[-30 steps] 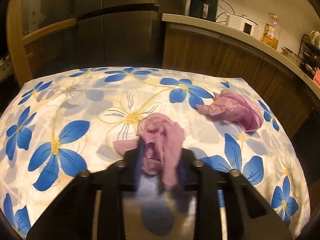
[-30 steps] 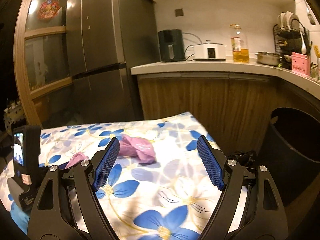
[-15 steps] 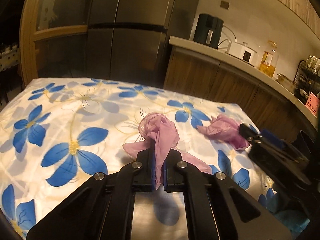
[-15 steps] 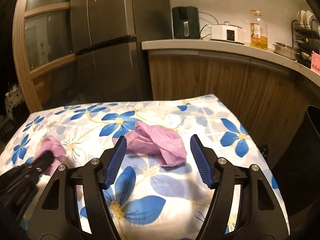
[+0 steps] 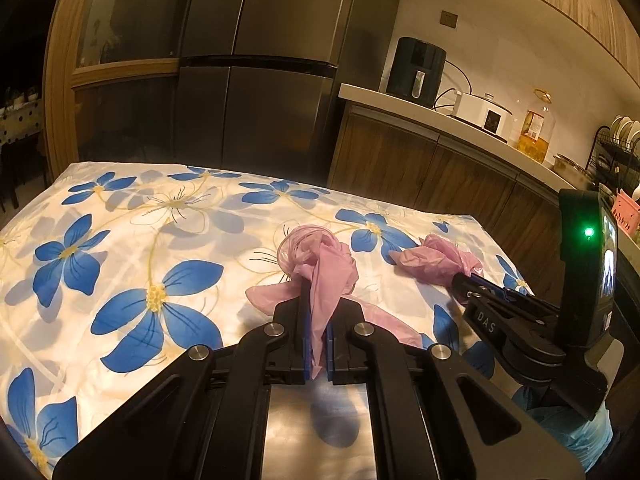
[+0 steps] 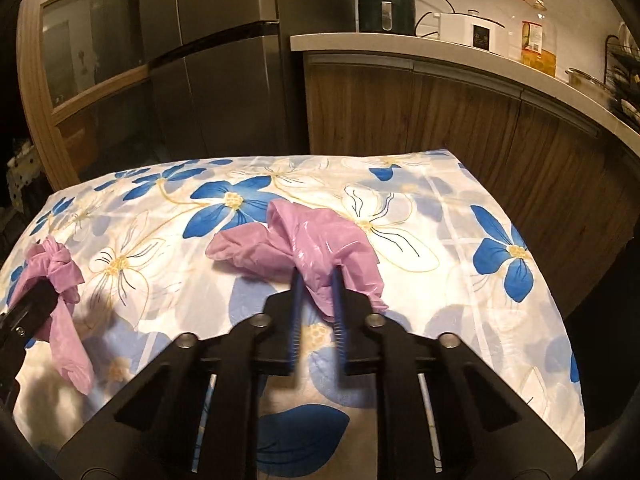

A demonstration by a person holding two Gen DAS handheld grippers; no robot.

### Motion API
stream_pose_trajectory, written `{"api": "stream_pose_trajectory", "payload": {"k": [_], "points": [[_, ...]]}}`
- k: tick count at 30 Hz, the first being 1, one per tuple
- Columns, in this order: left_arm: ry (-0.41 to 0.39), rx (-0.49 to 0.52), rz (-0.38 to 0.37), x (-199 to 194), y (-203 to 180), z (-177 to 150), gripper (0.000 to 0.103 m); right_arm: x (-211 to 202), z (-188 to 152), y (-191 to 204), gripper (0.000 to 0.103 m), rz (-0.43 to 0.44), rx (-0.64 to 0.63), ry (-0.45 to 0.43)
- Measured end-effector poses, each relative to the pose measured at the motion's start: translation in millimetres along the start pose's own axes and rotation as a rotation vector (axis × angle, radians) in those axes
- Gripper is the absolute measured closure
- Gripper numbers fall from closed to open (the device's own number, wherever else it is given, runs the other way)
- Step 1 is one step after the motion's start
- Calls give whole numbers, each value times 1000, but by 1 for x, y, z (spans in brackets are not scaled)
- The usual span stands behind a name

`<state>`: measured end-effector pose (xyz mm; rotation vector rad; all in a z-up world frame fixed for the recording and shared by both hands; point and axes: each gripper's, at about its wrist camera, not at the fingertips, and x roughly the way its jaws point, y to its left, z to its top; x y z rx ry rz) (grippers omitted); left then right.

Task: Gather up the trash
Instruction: 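Grasp one purple glove with the left gripper while the right gripper grasps the other, then carry both purple gloves over the bin and open both grippers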

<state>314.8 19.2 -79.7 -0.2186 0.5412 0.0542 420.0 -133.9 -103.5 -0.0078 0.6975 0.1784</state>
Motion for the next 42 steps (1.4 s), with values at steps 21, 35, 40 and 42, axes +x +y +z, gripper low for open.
{"api": "stream_pose_trajectory", "payload": {"k": [21, 35, 40, 42], "points": [[-11, 52, -46, -22, -25, 11, 100, -123, -5, -37, 102, 13, 59, -236], [-50, 239, -315, -58, -188, 17, 100, -231, -19, -169, 102, -182, 212, -371], [-71, 296, -453, -63, -266, 18, 100, -256, -24, -229, 102, -272, 275, -399], [-78, 317, -504, -59, -294, 16, 99, -259, -26, -247, 102, -297, 289, -400]]}}
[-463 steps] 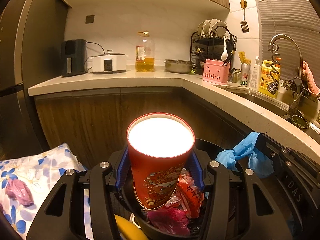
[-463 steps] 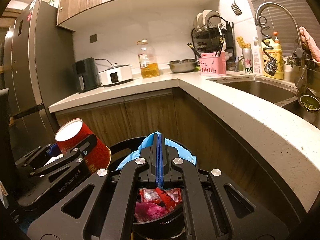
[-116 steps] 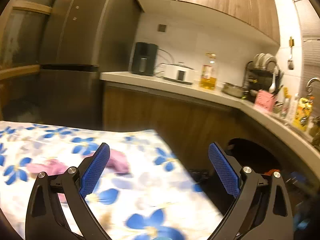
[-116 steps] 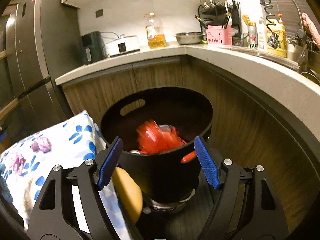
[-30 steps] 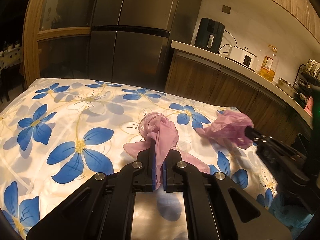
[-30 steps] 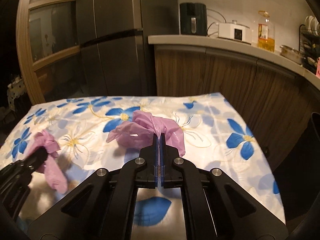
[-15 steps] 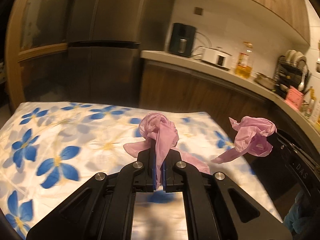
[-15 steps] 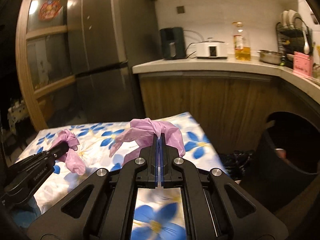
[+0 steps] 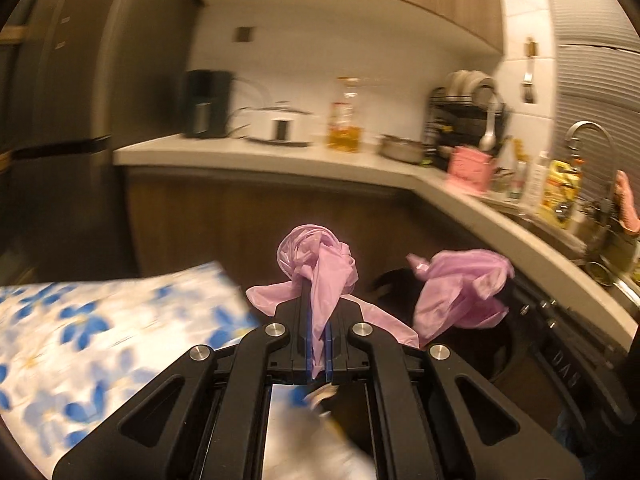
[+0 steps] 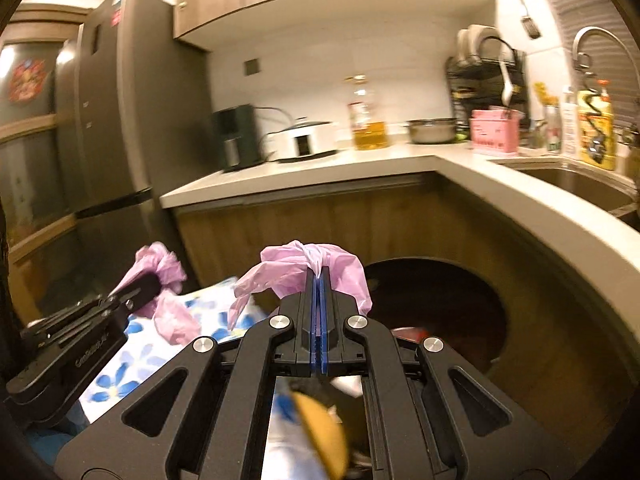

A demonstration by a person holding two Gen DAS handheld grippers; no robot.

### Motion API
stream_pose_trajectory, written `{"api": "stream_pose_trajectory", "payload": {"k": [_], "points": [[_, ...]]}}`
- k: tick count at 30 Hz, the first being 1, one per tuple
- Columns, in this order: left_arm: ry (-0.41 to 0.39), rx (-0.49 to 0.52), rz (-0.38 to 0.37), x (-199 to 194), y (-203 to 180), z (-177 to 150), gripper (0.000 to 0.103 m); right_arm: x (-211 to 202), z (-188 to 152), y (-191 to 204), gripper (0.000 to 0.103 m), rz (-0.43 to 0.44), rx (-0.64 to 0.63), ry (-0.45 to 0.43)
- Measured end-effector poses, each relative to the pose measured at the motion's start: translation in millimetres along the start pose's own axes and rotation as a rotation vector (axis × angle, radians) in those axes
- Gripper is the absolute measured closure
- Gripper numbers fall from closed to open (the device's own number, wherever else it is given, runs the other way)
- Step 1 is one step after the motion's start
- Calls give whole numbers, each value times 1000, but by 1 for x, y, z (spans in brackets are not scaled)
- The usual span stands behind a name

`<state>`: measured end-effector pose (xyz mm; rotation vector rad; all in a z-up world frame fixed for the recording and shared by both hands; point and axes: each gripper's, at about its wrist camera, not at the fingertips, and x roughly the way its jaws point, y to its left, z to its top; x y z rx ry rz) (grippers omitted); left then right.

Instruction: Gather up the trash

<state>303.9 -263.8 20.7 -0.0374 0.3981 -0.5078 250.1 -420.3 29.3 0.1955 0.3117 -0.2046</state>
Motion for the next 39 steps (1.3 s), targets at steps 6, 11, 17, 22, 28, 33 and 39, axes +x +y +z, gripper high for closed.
{"api": "stream_pose_trajectory", "payload": {"k": [6, 11, 17, 22, 28, 33, 39], "points": [[-2, 48, -80, 44, -48, 5, 97, 16, 7, -48, 101, -65, 42, 18], [29, 70, -100, 68, -67, -2, 63, 36, 3, -68, 100, -84, 52, 65], [56, 62, -93, 77, -63, -10, 38, 52, -9, -82, 68, -110, 77, 118], [59, 35, -37, 68, -50, -16, 23, 47, -18, -82, 49, -128, 81, 124], [36, 48, 79, 29, -28, -24, 11, 24, -24, -65, 22, -176, 40, 109], [43, 41, 165, -9, -8, -33, 6, -7, -34, -40, 15, -184, -4, 101], [37, 20, 224, -65, 12, -50, 6, -48, -48, -9, 13, -169, -26, 115]]}}
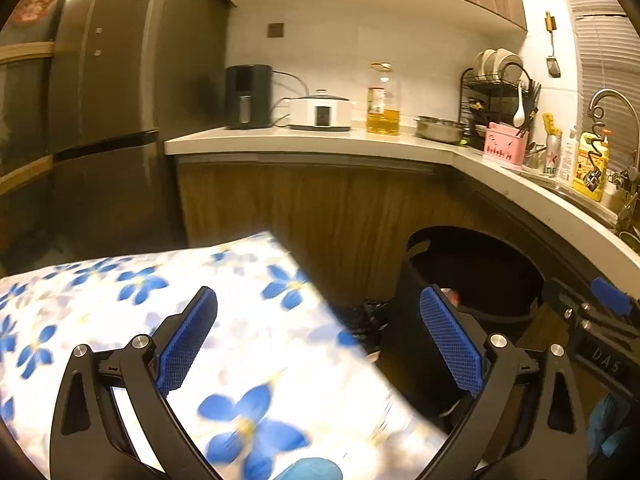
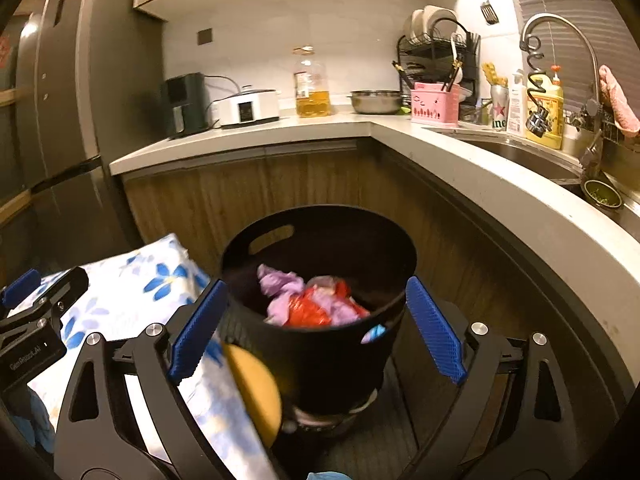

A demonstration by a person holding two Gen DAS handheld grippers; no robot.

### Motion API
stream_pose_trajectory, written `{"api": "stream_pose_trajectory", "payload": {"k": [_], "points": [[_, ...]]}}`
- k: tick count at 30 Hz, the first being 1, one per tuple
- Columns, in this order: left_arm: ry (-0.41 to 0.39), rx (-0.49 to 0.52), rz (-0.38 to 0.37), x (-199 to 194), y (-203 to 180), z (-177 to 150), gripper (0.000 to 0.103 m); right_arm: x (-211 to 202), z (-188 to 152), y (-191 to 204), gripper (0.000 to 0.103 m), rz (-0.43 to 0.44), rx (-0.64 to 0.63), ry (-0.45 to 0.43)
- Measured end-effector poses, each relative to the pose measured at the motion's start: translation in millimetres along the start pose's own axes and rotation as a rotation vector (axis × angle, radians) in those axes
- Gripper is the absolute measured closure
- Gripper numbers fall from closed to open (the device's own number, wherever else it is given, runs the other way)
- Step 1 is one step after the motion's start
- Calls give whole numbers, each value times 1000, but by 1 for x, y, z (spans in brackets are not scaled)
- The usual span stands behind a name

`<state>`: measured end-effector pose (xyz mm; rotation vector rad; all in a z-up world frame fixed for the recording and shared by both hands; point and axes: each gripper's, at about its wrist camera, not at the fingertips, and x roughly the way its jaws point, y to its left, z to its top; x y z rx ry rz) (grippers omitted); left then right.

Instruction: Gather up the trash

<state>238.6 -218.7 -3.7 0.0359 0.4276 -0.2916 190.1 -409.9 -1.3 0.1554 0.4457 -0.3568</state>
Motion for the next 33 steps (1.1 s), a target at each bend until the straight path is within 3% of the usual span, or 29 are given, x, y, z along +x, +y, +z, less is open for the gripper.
{"api": "stream_pose_trajectory", "payload": {"k": [17, 33], "points": [[8, -40, 56, -107, 53, -52, 6, -110, -46, 46, 6, 7, -51, -25], [-5, -46, 27, -137, 55, -69, 6, -151, -59, 56, 6, -6, -56, -57]]}}
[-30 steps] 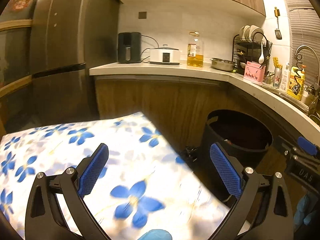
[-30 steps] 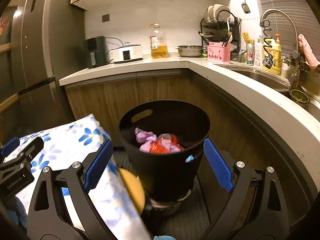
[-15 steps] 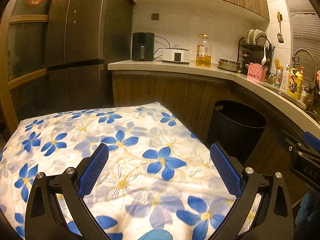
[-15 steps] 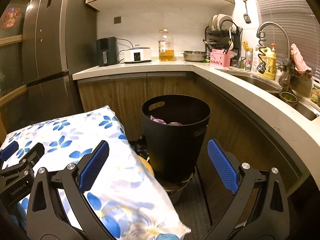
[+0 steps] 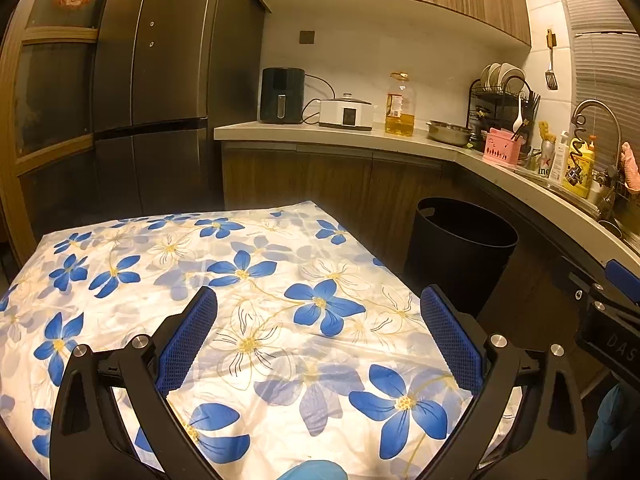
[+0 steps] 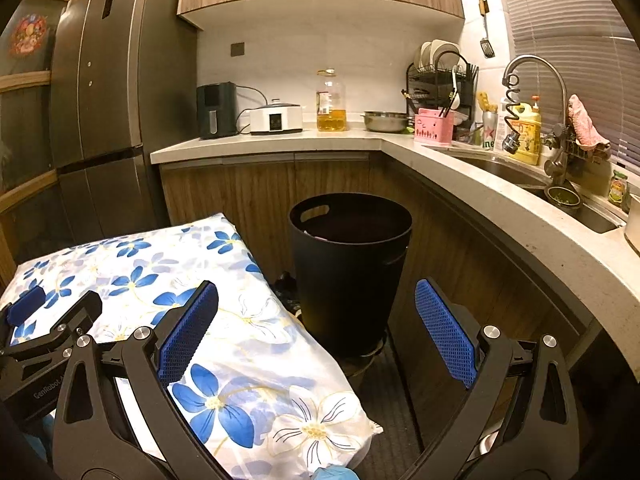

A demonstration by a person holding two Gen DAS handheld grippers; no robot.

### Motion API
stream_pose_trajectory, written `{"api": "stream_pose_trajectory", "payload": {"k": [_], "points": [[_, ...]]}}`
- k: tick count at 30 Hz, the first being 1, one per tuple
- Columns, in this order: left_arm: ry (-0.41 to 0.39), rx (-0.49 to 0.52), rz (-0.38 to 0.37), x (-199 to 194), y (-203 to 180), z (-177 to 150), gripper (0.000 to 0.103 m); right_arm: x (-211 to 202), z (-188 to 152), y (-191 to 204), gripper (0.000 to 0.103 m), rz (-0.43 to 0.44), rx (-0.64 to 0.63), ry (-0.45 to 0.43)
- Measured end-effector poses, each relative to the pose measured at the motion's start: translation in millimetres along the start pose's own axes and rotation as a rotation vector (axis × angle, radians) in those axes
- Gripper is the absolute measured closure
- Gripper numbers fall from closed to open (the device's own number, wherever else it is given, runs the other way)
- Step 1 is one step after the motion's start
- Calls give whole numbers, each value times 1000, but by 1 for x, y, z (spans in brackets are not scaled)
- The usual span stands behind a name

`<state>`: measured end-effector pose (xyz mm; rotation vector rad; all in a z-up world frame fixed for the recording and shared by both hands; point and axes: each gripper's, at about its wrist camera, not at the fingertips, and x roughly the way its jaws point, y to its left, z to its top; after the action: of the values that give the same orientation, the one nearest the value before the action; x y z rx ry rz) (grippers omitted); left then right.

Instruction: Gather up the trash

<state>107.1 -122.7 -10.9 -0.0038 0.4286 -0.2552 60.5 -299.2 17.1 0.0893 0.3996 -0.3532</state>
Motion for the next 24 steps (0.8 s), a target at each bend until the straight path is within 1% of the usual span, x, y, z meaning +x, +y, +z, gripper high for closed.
{"api": "stream_pose_trajectory", "payload": {"k": [24], "points": [[-9, 6, -10, -8, -5, 1, 6, -6, 1, 0, 6, -7, 7, -10]]}}
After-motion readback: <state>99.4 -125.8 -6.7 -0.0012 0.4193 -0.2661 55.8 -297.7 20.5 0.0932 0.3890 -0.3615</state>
